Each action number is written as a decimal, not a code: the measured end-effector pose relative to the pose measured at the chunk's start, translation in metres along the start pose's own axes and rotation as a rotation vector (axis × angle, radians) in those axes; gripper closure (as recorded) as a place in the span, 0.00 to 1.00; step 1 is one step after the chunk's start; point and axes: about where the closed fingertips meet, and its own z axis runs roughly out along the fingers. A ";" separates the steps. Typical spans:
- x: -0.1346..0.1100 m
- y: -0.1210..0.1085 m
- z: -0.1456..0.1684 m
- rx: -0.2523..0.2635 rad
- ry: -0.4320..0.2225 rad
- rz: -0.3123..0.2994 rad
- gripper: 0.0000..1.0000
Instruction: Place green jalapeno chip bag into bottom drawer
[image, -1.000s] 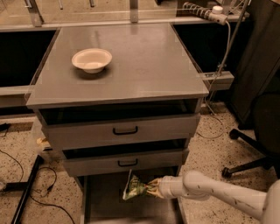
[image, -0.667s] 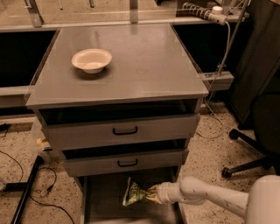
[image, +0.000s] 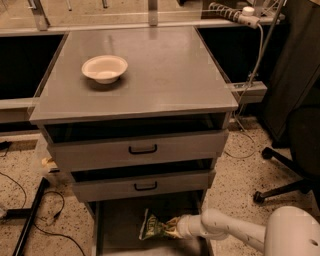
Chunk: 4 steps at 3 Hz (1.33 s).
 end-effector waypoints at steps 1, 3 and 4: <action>0.014 0.003 0.018 -0.001 -0.024 0.025 1.00; 0.017 0.003 0.021 0.001 -0.024 0.029 0.58; 0.017 0.003 0.021 0.001 -0.024 0.029 0.34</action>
Offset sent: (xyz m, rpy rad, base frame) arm -0.0001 0.0038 -0.0205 0.0252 0.0114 -0.0124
